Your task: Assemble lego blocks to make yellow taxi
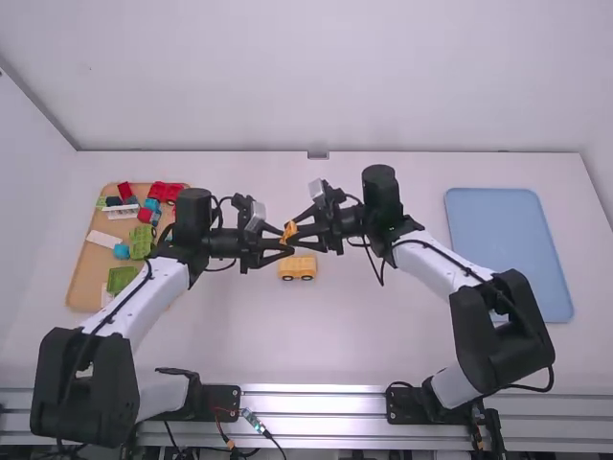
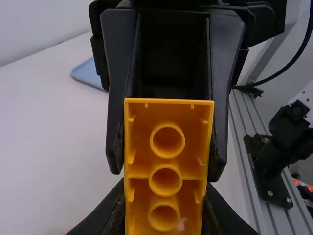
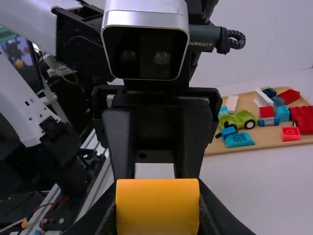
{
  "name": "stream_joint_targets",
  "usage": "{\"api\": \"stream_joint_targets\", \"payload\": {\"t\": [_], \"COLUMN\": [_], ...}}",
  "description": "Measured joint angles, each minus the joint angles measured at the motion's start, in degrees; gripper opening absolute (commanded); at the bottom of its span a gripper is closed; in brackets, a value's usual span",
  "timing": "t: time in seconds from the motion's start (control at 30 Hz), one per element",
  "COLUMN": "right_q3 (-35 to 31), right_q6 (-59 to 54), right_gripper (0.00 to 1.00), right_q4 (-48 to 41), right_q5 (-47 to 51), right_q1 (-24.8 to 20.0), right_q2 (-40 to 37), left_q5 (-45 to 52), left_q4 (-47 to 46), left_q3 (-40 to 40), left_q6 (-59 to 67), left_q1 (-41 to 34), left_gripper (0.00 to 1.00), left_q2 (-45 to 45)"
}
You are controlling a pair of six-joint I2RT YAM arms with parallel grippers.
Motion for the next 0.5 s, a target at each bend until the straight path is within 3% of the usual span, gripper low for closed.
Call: {"api": "stream_joint_targets", "payload": {"t": [0.1, 0.13, 0.17, 0.5], "right_q3": [0.00, 0.00, 0.00, 0.00], "right_q6": [1.36, 1.40, 2.08, 9.14], "right_gripper": [0.15, 0.15, 0.13, 0.13], "right_q4": [0.26, 0.28, 0.26, -2.78], "right_q5": [1.33, 1.44, 1.90, 6.99], "right_q1": [-0.07, -0.07, -0.24, -4.92], "right_q2": [0.00, 0.00, 0.00, 0.02], "left_q5": [-2.23, -2.34, -3.15, -12.13], "left_q4": [0.11, 0.17, 0.42, 3.32], "left_q3": [0.02, 0.00, 0.00, 0.00], "left_q6": [-1.70, -1.66, -1.97, -2.84], "left_q1": [0.00, 0.00, 0.00, 0.00], "left_gripper": [0.81, 0.83, 0.99, 0.99], "left_q2": [0.00, 0.00, 0.00, -0.07]}}
